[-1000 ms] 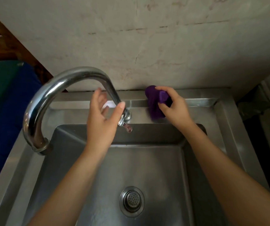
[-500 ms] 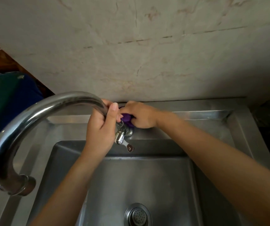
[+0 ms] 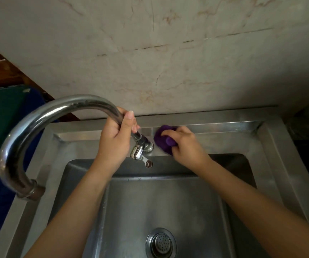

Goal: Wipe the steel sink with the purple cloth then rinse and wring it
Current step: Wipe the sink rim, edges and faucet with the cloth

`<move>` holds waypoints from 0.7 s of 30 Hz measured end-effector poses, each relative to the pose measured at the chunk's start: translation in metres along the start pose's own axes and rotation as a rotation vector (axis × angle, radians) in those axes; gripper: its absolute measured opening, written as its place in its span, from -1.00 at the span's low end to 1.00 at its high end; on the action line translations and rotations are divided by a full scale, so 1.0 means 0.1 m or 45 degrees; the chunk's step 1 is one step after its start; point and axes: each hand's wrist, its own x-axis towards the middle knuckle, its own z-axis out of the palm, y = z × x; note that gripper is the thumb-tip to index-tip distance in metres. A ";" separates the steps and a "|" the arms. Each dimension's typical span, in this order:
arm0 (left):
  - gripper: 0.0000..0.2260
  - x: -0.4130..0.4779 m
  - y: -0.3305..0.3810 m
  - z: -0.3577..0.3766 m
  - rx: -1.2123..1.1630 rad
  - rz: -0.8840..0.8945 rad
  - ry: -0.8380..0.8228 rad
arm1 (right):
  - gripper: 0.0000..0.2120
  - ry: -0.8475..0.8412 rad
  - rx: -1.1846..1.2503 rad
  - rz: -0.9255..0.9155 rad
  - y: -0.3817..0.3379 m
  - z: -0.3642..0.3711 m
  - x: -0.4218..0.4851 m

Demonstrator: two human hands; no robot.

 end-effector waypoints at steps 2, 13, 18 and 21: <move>-0.84 -0.03 0.01 0.00 0.003 0.001 0.005 | -0.57 0.072 -0.031 0.061 0.15 0.00 -0.15; -0.79 -0.11 0.07 0.10 0.079 -0.051 0.056 | -0.54 0.367 -0.123 0.086 -0.27 0.34 -0.16; -0.79 -0.10 0.06 0.09 0.084 -0.053 0.039 | -0.59 0.208 -0.326 -0.059 -0.05 0.41 -0.12; -0.80 -0.11 0.05 0.07 0.084 -0.060 0.016 | -0.59 0.236 -0.412 -0.020 0.09 0.29 -0.19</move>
